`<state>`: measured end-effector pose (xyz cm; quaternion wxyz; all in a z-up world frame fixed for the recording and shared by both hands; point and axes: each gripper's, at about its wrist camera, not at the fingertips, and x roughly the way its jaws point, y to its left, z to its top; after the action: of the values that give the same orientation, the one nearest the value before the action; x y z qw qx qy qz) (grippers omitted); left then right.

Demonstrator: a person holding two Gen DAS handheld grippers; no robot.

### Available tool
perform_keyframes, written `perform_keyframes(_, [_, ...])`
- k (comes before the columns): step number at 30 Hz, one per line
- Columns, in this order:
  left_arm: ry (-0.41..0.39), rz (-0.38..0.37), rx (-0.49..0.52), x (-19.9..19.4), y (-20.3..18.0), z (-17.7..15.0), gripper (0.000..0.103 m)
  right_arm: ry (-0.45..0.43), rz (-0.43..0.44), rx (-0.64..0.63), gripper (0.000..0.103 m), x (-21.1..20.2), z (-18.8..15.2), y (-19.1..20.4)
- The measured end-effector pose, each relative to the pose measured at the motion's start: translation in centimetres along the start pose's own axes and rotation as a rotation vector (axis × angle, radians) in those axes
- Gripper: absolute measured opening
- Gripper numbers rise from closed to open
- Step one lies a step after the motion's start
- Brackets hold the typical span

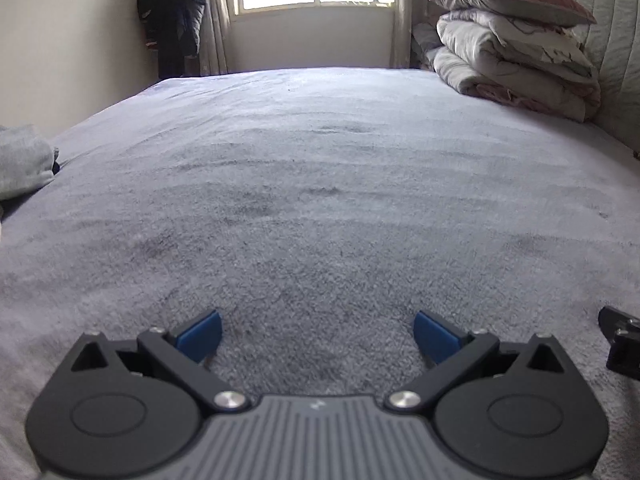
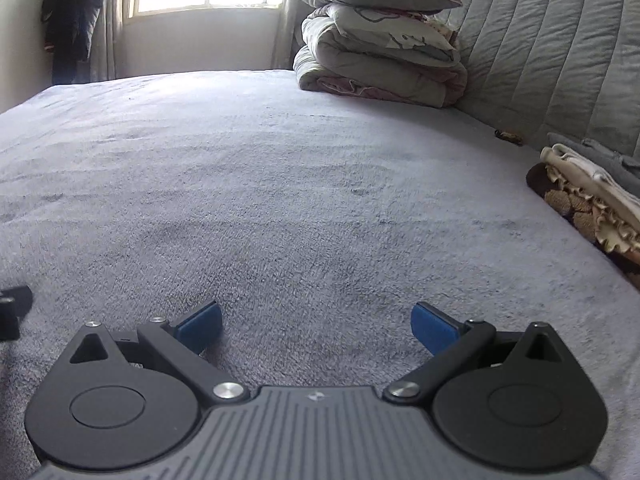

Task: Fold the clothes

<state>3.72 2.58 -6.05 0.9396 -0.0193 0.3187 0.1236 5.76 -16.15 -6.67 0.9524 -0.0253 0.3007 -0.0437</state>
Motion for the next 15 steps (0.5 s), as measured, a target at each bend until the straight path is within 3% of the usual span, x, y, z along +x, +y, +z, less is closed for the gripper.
perform_keyframes(5, [-0.003,-0.025,-0.034,0.1,0.6,-0.3,0.103,0.023,0.067,0.096,0.103,0.5,-0.4,-1.5])
perform_keyframes(15, [0.004,-0.028,-0.04,0.2,0.6,-0.3,0.103,0.026,0.068,0.093,0.103,0.4,-0.6,-1.2])
